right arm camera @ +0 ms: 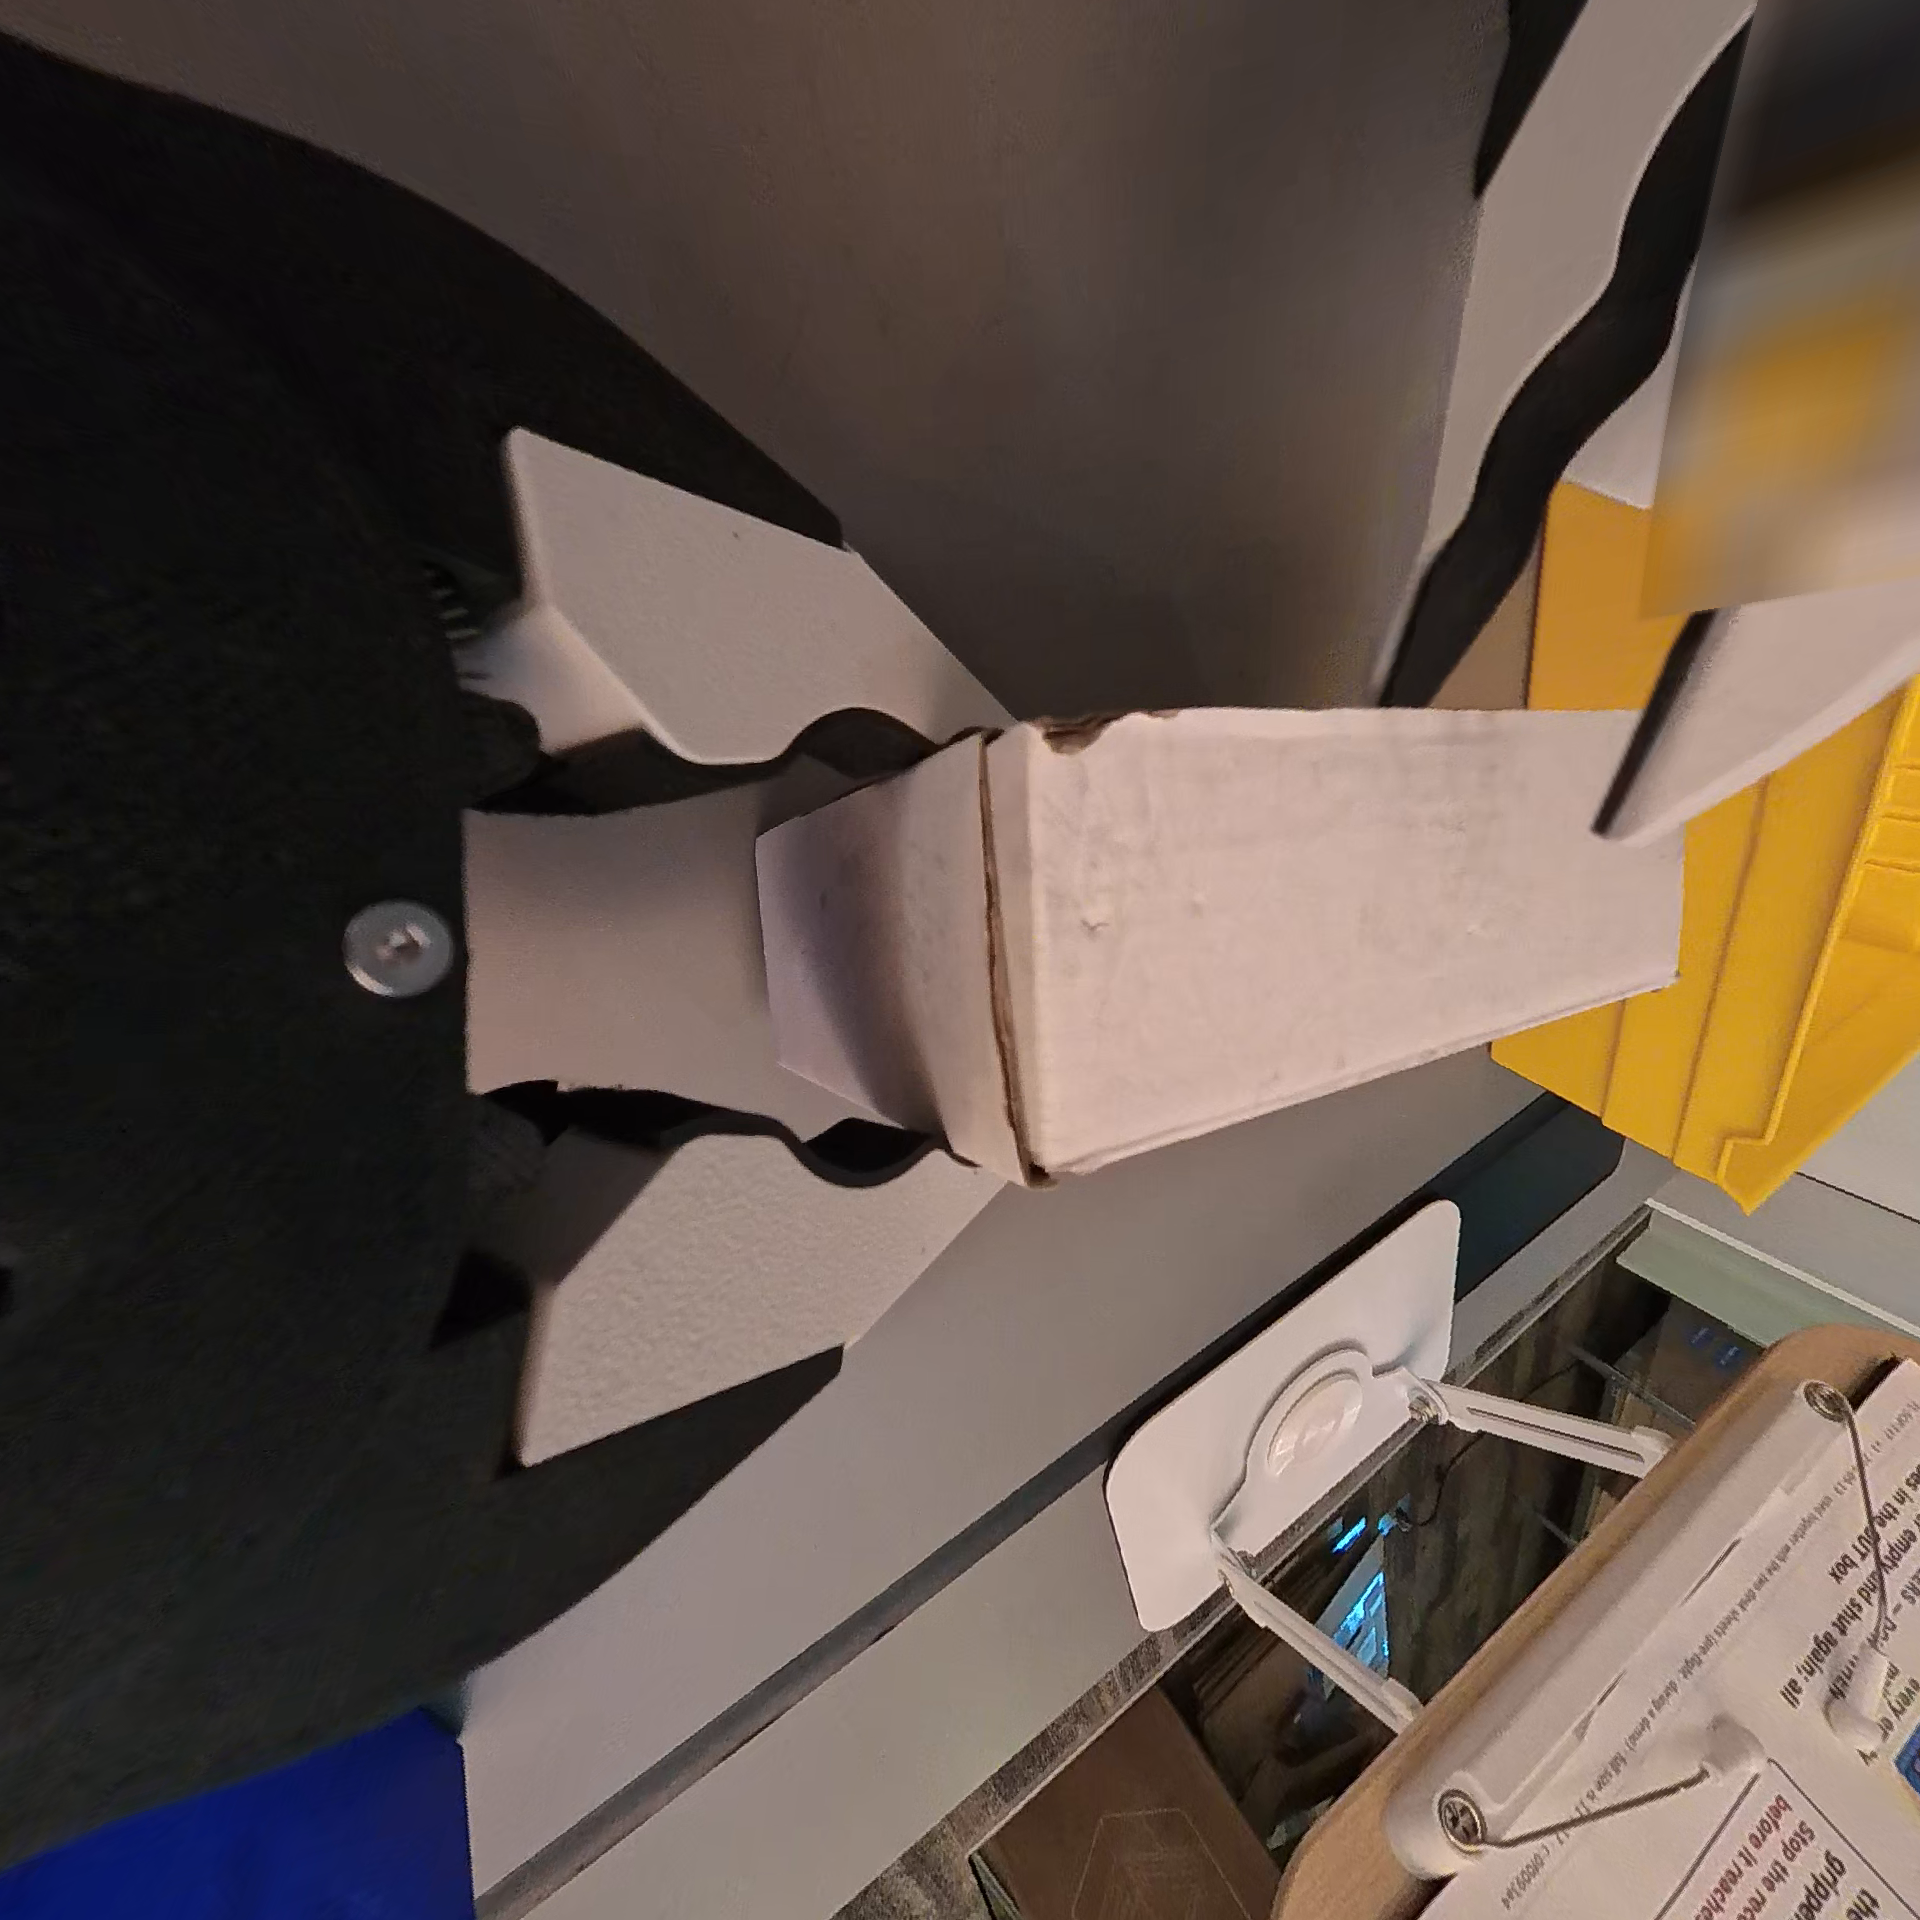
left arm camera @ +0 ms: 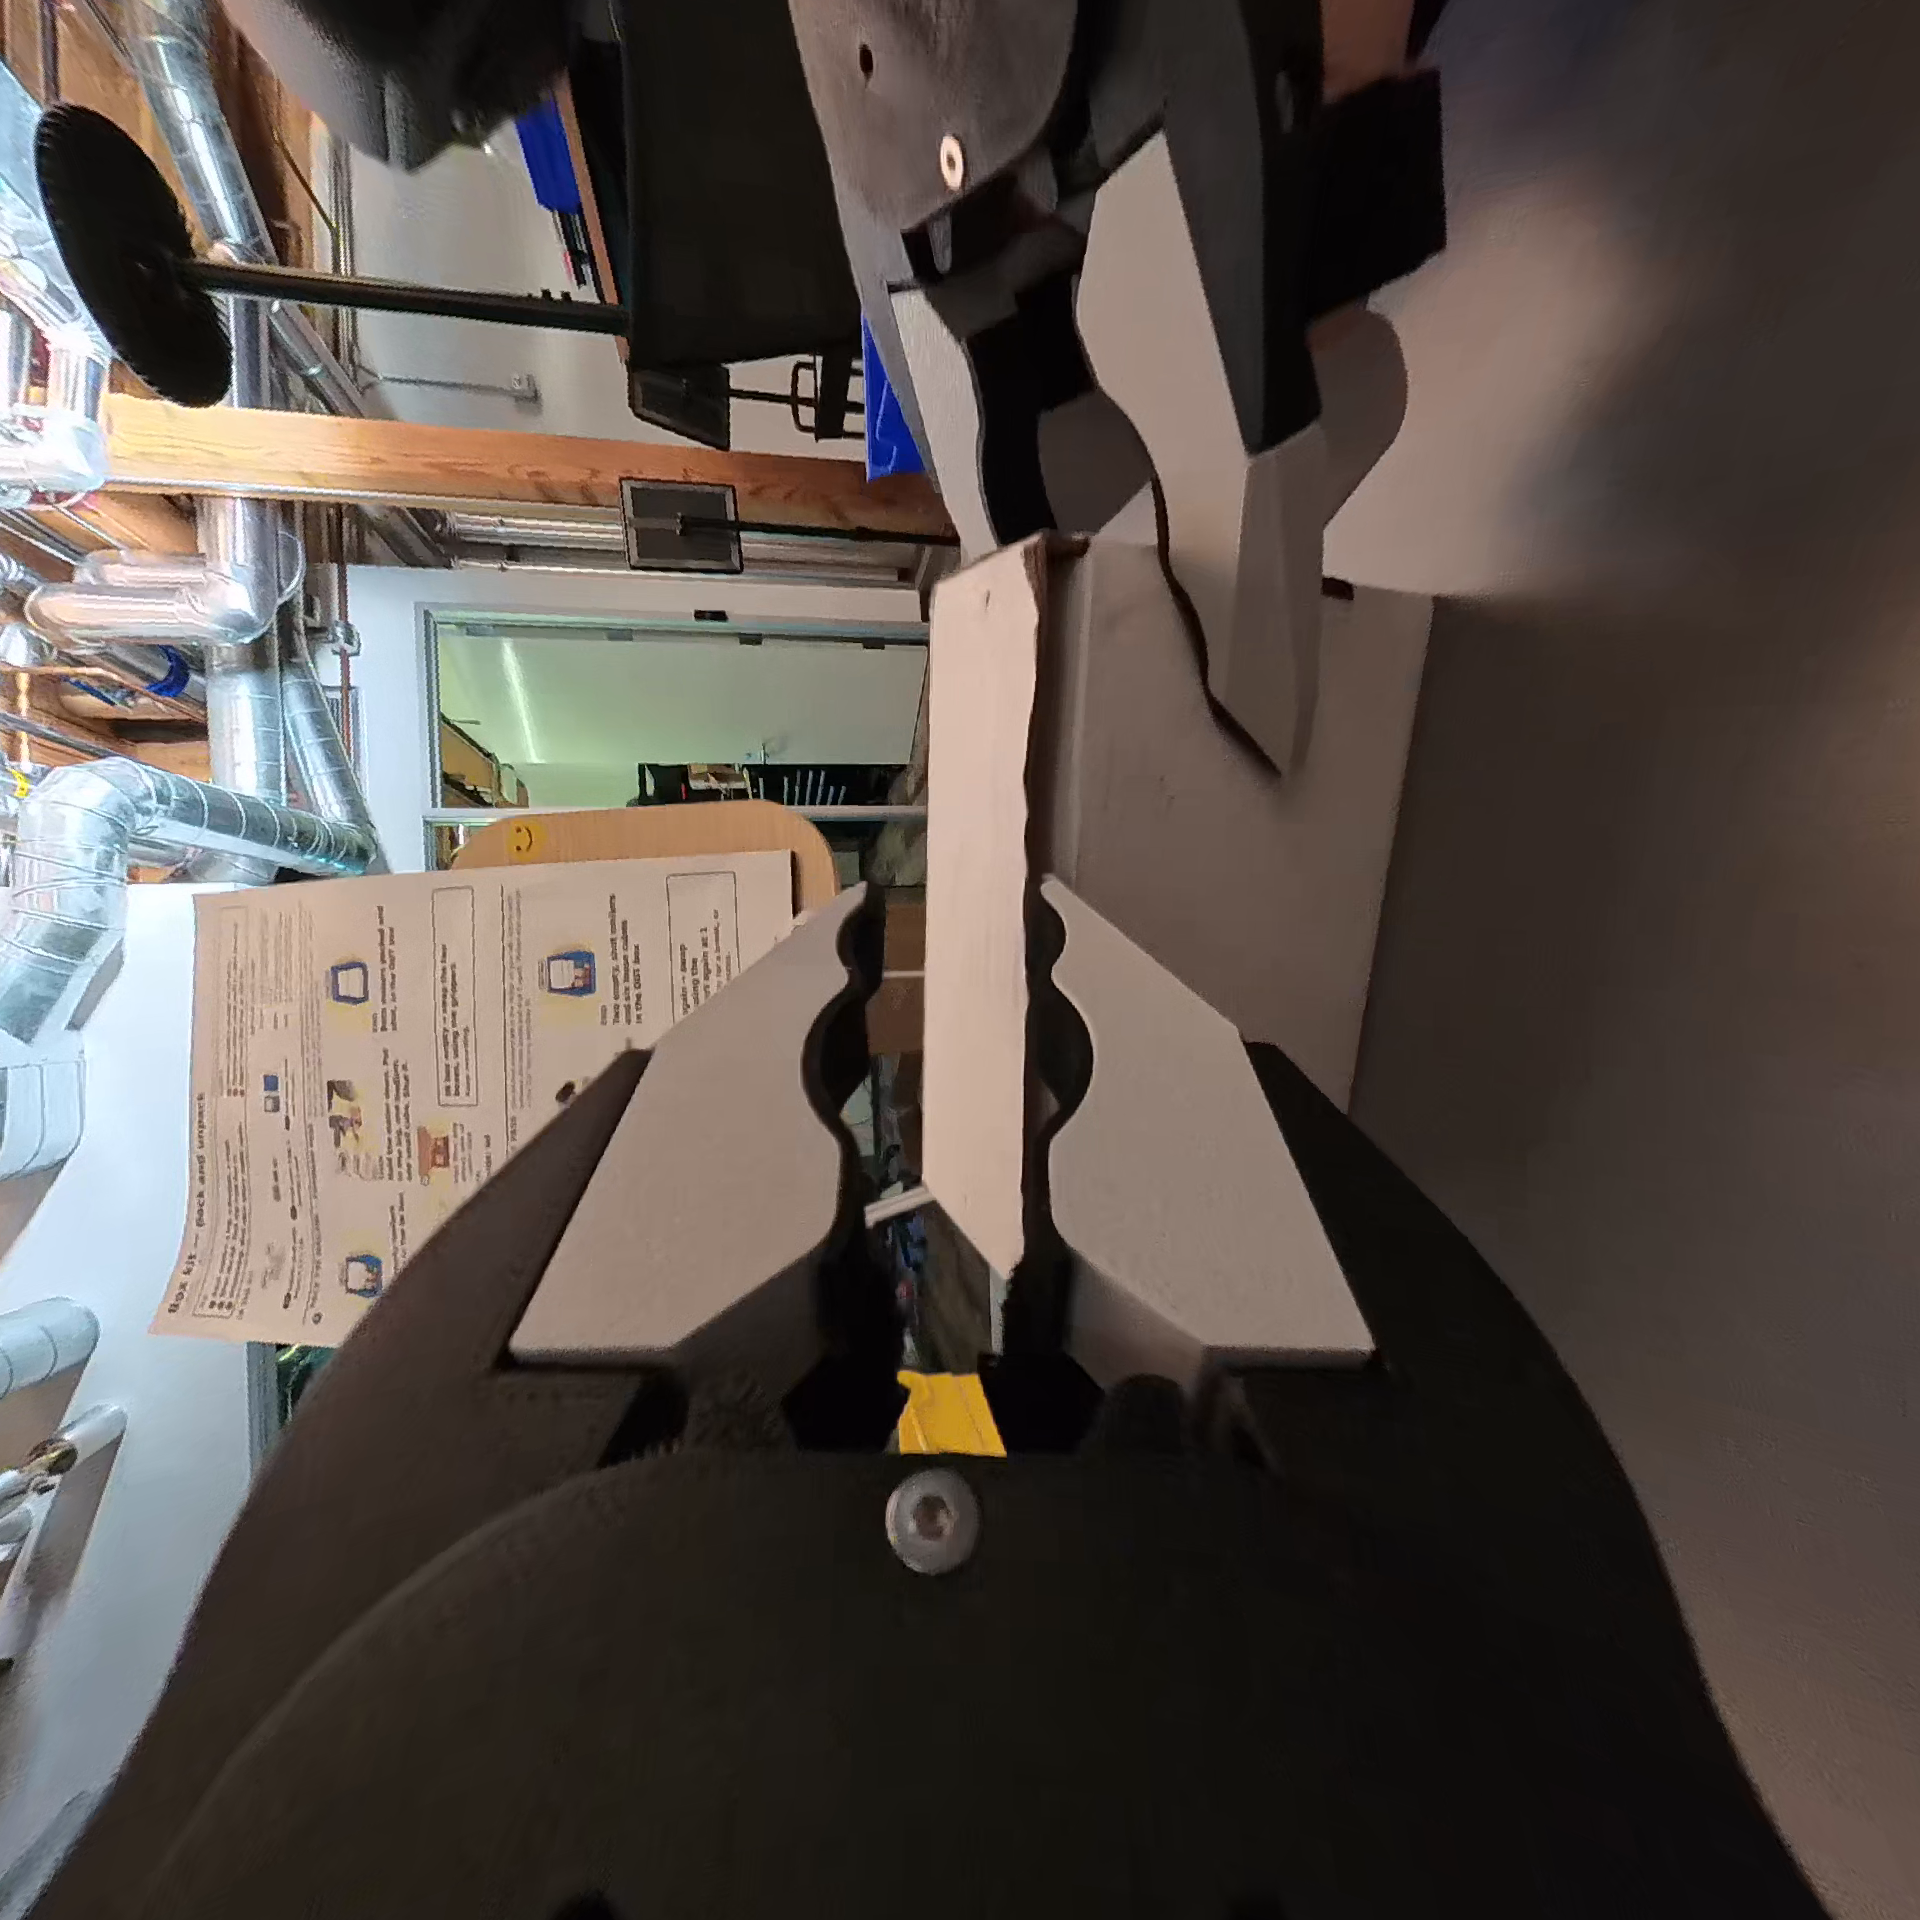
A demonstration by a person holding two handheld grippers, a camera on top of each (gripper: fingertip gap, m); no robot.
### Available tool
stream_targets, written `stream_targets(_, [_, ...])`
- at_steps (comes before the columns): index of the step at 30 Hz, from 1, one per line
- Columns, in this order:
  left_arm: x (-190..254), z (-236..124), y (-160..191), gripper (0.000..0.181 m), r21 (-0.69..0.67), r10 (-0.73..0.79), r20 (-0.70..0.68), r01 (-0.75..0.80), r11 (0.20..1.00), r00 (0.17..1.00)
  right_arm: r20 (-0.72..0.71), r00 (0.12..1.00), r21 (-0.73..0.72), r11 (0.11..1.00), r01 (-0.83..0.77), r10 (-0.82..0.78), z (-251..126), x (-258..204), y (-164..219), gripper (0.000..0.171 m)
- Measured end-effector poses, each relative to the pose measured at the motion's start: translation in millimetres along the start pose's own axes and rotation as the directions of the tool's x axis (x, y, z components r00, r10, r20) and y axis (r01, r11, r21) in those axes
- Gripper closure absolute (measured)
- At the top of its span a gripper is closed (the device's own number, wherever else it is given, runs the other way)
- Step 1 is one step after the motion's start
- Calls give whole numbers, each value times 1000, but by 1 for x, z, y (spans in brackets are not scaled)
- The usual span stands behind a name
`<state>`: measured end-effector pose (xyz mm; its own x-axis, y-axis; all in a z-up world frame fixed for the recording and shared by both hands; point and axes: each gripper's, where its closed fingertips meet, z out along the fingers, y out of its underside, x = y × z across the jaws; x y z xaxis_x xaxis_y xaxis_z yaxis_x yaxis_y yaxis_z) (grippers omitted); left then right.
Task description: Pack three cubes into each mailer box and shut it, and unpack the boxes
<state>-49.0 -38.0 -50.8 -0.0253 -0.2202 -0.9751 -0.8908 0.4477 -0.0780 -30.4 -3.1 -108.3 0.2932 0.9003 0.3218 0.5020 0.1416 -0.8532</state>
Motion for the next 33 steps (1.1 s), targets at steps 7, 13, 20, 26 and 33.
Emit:
stream_targets(7, [9,1,7,178,-32,25,-43,-26,999,999,-1,1000,-1,1000,-4,4,0,1,0,105])
stream_targets(13, [8,1,7,180,-47,-84,-141,78,996,986,-3,1000,-1,1000,0,0,0,1,0,106])
stream_targets(20, [6,1,6,181,-50,-37,-103,32,998,994,2,1000,2,1000,-11,11,0,0,1,106])
stream_targets(26, [4,0,8,181,-49,-70,-101,65,997,992,4,1000,1,1000,-13,13,1,0,0,105])
stream_targets(33, [5,1,10,181,-54,-107,-122,101,993,987,-3,1000,-7,1000,-1,1,2,0,0,105])
